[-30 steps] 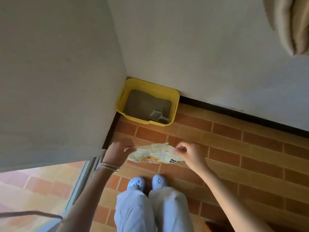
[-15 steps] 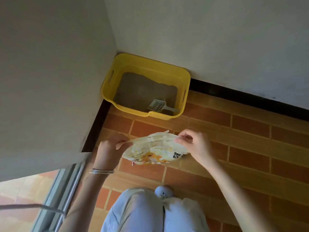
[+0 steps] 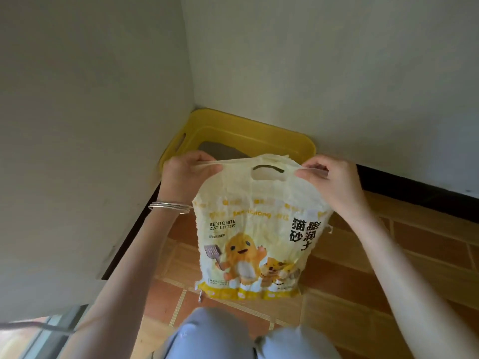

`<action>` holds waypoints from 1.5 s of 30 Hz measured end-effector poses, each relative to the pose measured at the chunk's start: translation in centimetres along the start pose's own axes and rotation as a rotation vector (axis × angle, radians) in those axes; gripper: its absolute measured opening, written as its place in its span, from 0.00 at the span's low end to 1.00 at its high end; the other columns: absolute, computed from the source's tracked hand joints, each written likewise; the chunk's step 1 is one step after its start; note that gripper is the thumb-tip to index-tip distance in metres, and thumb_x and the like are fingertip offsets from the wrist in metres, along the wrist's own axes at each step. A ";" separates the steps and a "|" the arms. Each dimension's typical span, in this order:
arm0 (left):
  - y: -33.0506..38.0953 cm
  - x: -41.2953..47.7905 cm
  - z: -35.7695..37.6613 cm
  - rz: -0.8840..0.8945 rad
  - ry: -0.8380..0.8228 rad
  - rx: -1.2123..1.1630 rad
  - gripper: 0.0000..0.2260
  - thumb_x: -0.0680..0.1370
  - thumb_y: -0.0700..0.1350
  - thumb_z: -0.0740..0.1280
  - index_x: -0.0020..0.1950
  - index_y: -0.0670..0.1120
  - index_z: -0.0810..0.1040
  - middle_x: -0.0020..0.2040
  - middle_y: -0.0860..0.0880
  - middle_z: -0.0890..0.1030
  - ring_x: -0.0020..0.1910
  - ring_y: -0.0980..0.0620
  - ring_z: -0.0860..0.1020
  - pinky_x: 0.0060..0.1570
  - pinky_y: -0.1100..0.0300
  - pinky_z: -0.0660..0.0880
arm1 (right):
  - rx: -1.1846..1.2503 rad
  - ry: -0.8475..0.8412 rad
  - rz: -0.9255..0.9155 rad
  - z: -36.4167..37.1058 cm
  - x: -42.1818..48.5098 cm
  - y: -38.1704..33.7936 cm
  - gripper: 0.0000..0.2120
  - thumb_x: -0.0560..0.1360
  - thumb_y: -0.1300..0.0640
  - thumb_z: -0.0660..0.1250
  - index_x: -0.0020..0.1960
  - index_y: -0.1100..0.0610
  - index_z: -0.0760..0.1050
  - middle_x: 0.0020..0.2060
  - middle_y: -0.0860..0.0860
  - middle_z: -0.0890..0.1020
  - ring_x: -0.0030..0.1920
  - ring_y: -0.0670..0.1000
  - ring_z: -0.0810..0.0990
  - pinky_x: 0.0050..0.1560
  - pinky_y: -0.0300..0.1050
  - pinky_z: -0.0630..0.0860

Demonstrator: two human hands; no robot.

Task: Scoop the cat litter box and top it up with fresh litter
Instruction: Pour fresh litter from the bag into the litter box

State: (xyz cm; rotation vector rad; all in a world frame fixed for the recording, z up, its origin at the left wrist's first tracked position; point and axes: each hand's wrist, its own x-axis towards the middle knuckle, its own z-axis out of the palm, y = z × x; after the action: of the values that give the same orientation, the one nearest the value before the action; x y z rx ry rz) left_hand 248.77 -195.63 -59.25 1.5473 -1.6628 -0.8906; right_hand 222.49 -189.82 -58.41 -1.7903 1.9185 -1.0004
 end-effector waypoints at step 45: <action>-26.0 -16.1 12.1 0.059 -0.268 0.137 0.47 0.60 0.49 0.76 0.72 0.60 0.53 0.64 0.50 0.71 0.59 0.44 0.75 0.43 0.57 0.75 | 0.074 -0.023 0.217 19.2 -23.6 17.1 0.45 0.57 0.60 0.81 0.66 0.52 0.59 0.62 0.53 0.63 0.63 0.44 0.62 0.63 0.36 0.63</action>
State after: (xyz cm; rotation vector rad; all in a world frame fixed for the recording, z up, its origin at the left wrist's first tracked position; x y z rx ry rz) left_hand 253.01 -180.63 -88.20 1.5103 -1.9856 -1.0068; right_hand 226.39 -172.85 -88.66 -1.5083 1.9838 -0.9575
